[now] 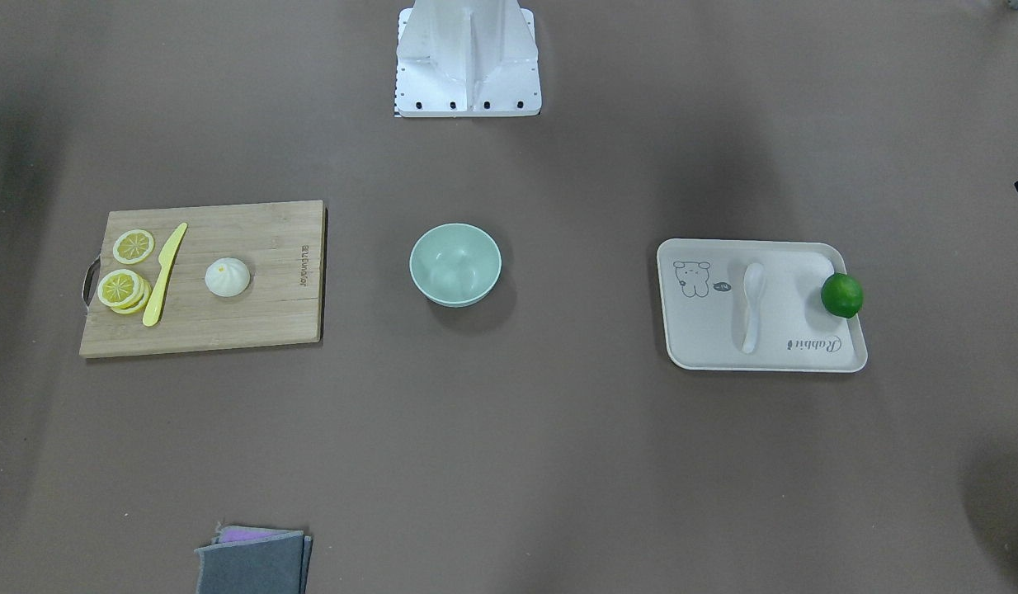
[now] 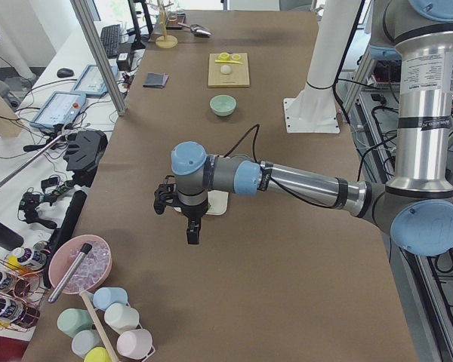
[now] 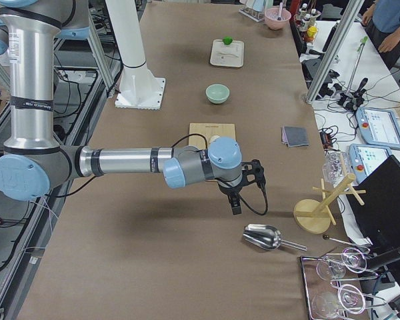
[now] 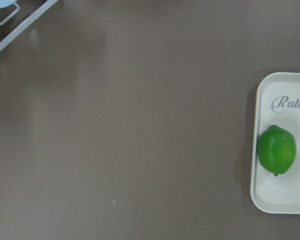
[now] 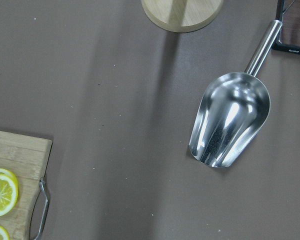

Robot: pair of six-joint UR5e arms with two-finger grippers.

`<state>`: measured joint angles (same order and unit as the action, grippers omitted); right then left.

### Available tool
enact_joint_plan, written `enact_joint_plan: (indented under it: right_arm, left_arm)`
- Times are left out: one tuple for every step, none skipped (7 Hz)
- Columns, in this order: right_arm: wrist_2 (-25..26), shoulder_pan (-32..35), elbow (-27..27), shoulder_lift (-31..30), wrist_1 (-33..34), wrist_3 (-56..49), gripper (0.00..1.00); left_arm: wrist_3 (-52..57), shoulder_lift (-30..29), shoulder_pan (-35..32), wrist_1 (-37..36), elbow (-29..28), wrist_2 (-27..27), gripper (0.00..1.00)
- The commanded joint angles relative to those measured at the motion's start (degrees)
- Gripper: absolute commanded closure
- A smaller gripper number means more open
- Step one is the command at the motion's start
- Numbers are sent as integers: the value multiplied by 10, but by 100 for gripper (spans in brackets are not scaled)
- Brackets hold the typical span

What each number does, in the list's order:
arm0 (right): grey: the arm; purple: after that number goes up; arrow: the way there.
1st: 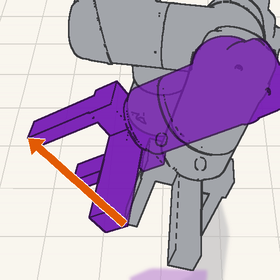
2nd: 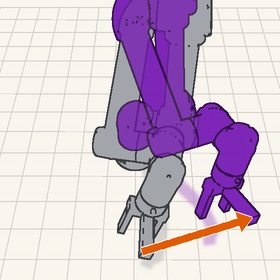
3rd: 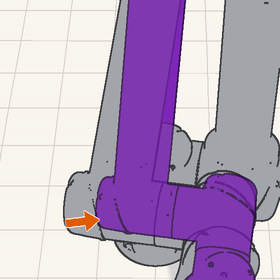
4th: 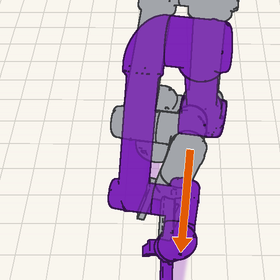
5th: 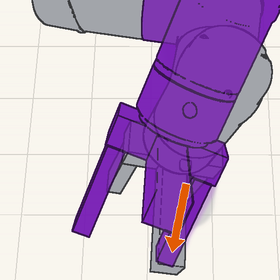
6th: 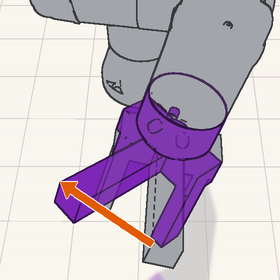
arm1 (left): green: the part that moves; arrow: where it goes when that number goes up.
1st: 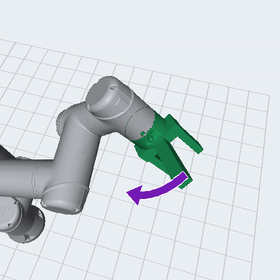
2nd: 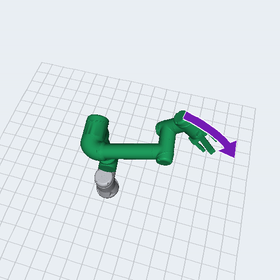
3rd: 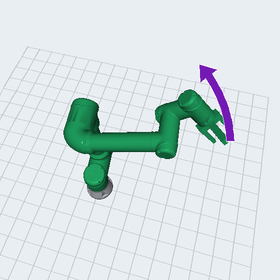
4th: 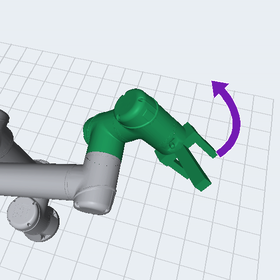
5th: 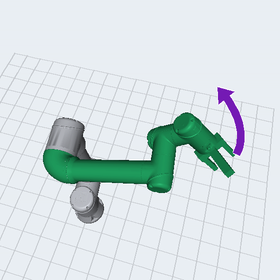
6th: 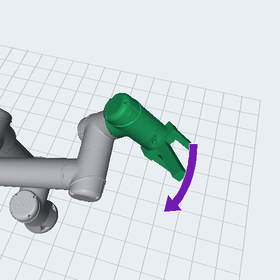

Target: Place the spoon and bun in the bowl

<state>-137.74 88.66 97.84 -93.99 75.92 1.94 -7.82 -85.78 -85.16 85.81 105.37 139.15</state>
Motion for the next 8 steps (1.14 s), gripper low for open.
enact_joint_plan:
  right_arm:
    - [-7, -2, 5, -1, -2, 1, 0]
    - [-10, -8, 5, 2, -2, 2, 0]
    - [-8, -11, 4, 4, -2, 1, 0]
    - [-11, -11, 4, 4, -3, 2, 0]
    - [-15, -12, 4, 4, -5, 2, 0]
    - [-15, -23, 5, 4, -7, 1, 0]
    - [-14, -37, 5, 4, -7, 2, 0]
    - [-16, -40, 5, 4, -9, 2, 0]
  left_arm:
    - [2, 16, 3, 4, 14, 4, 1]
    - [-4, 19, 1, 4, 5, 6, 1]
    - [-5, 18, -1, 24, -1, 11, 1]
    - [-8, 16, 1, 58, -9, 10, 1]
    - [-9, 19, 0, 113, -5, 12, 1]
    - [-11, 40, 1, 144, -2, 13, 1]
    - [-19, 43, 1, 176, -1, 13, 1]
    - [-25, 50, 3, 209, -2, 17, 1]
